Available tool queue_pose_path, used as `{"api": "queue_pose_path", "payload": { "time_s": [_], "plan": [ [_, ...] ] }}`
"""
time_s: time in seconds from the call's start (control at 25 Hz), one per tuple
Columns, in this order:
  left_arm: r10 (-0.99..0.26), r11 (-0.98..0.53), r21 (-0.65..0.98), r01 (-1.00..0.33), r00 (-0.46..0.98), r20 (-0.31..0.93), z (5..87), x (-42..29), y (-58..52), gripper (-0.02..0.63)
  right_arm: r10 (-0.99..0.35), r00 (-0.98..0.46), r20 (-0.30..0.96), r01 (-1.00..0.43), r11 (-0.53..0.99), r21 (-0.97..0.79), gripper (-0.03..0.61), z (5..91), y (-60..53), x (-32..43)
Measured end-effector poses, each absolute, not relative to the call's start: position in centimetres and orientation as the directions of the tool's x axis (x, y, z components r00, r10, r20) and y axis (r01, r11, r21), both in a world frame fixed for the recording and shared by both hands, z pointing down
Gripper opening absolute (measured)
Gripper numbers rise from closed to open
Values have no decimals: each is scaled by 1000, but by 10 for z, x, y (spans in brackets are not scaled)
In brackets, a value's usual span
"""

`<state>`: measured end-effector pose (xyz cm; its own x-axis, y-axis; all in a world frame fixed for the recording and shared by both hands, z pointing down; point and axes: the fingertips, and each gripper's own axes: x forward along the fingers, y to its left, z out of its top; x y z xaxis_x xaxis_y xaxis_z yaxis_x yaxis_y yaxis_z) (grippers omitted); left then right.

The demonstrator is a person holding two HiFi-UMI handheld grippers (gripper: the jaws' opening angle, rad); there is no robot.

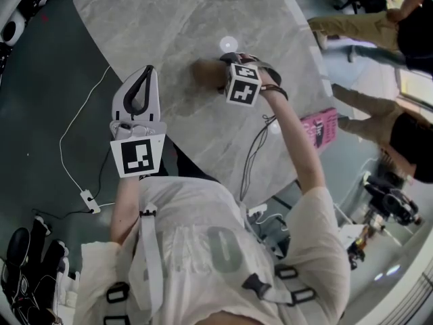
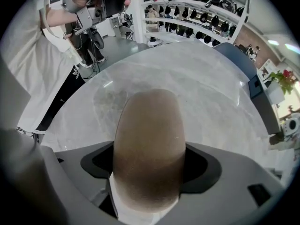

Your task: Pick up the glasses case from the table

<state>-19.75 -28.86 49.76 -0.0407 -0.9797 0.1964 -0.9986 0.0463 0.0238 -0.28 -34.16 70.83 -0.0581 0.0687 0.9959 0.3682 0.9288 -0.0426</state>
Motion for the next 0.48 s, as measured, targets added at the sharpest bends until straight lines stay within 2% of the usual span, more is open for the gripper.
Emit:
{"api": "queue_pose_path", "payload": {
  "time_s": [0.48],
  "plan": [
    [-980,44,26,-999,-38,196,499,-191,-287,2,96,-35,995,359,930,-77,388,711,-339,-1]
  ]
}}
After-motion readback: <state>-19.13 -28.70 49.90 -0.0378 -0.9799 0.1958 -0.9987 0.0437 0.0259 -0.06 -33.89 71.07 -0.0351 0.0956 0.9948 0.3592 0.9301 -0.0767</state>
